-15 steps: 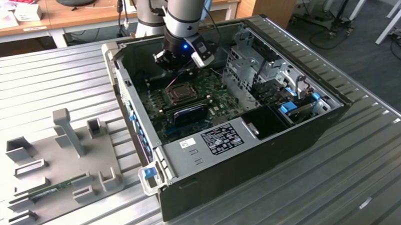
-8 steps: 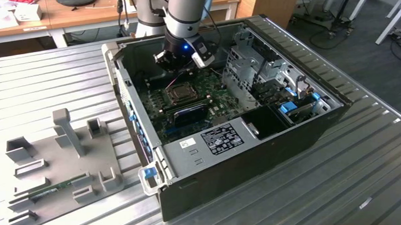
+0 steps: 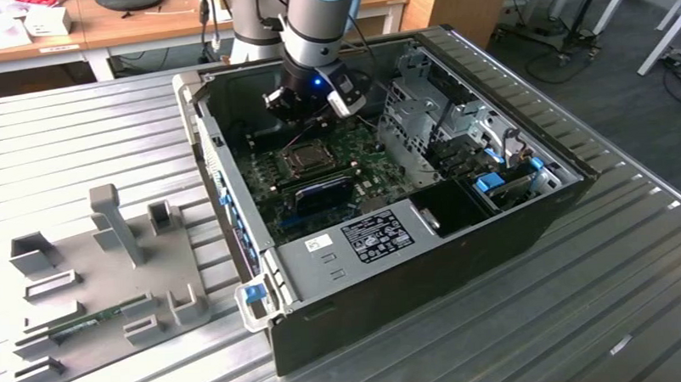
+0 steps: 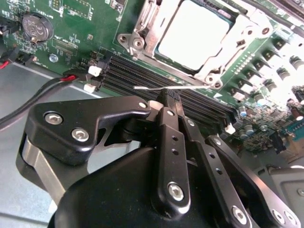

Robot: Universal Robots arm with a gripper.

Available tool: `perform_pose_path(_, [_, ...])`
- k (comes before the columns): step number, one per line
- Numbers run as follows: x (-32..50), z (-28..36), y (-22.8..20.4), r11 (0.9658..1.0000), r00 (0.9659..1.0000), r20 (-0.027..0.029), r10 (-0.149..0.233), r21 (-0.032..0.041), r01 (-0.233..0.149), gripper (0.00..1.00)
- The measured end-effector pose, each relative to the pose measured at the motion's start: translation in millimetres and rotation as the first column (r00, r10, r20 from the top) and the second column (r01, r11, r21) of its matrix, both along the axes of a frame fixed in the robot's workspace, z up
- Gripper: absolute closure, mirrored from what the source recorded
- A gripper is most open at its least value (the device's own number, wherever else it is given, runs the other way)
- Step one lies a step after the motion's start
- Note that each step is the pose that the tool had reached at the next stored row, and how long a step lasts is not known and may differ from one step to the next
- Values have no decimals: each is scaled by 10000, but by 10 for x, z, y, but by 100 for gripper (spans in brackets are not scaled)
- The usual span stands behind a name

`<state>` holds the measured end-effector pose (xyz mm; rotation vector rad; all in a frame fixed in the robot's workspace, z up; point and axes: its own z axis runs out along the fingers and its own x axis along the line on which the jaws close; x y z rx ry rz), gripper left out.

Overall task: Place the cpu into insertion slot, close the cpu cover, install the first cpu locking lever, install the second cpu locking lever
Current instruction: 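Install the first cpu locking lever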

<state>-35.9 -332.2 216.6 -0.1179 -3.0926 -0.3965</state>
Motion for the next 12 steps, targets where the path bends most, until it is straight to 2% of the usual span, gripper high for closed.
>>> perform_pose_path(12, [25, -106, 0, 10000, 10000, -1, 6, -2, -6, 90])
